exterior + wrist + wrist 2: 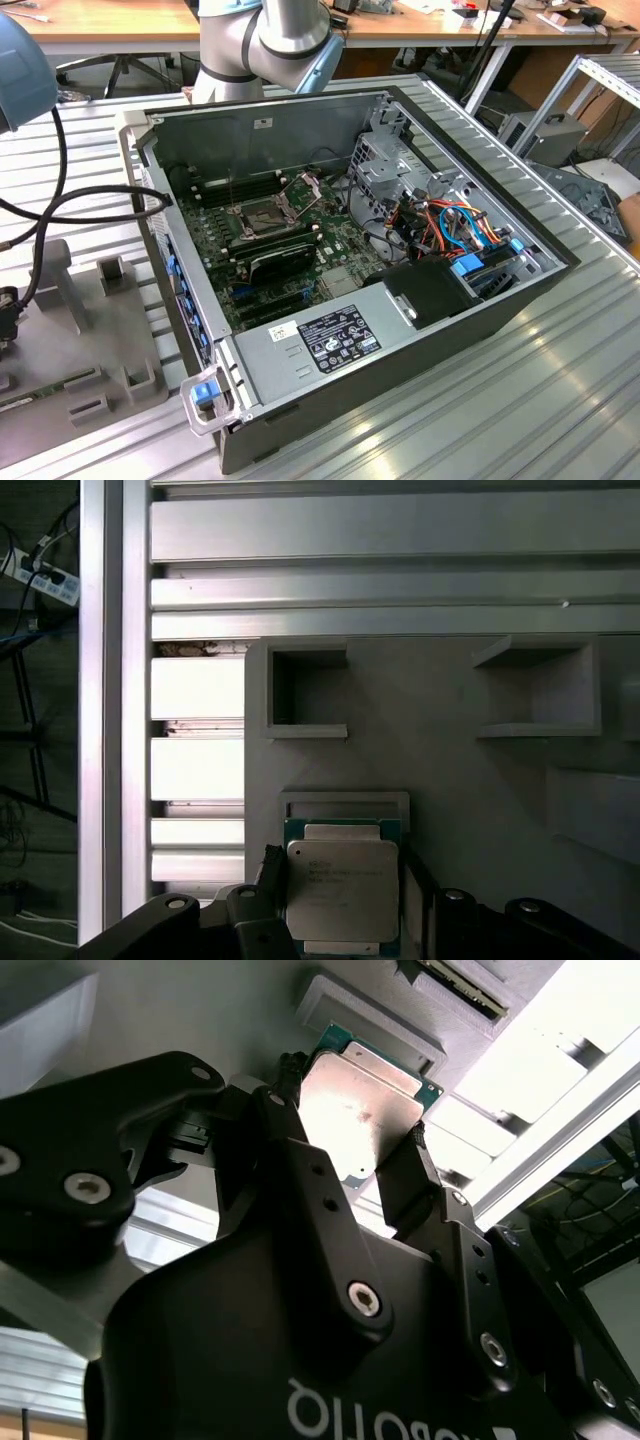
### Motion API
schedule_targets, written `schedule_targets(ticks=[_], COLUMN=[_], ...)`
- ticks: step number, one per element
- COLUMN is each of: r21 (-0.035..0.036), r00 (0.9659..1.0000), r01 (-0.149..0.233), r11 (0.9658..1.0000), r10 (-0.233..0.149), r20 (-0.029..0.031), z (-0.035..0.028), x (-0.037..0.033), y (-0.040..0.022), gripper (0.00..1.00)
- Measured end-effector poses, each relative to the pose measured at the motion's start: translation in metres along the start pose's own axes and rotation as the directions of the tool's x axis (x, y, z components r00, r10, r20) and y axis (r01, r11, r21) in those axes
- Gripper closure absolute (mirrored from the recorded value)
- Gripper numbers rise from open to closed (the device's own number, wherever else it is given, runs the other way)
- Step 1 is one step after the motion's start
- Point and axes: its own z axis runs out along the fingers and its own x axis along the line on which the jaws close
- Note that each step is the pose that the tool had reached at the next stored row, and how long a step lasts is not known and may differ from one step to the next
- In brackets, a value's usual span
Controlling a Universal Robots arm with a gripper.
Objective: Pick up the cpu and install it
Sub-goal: 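Pick up the cpu and move it towards the insertion slot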
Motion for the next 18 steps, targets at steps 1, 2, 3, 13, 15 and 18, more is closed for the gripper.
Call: schedule_targets(ticks=[1, 2, 3, 13, 15, 18], r21=[0.0000, -0.0001, -0.0001, -0.0003, -0.0003, -0.0004], r00=[1.0000, 1.0000, 1.0000, 1.0000, 1.0000, 1.0000], r01=[0.000, 0.000, 0.000, 0.000, 0.000, 0.000], r11=[1.0000, 1.0000, 1.0000, 1.0000, 1.0000, 1.0000], r10=[0.000, 0.000, 0.000, 0.000, 0.000, 0.000], r20=[0.0000, 0.0000, 0.0000, 0.0000, -0.0001, 0.0000], z=[-0.0005, -0.0007, -0.0011, -0.0033, -0.0036, -0.0039], x=[0.0000, 0.0000, 0.0000, 0.0001, 0.0001, 0.0001], y=[0.0000, 0.0000, 0.0001, 0.0002, 0.0002, 0.0002], gripper=[0.45, 0.45, 0.45, 0.45, 0.45, 0.45])
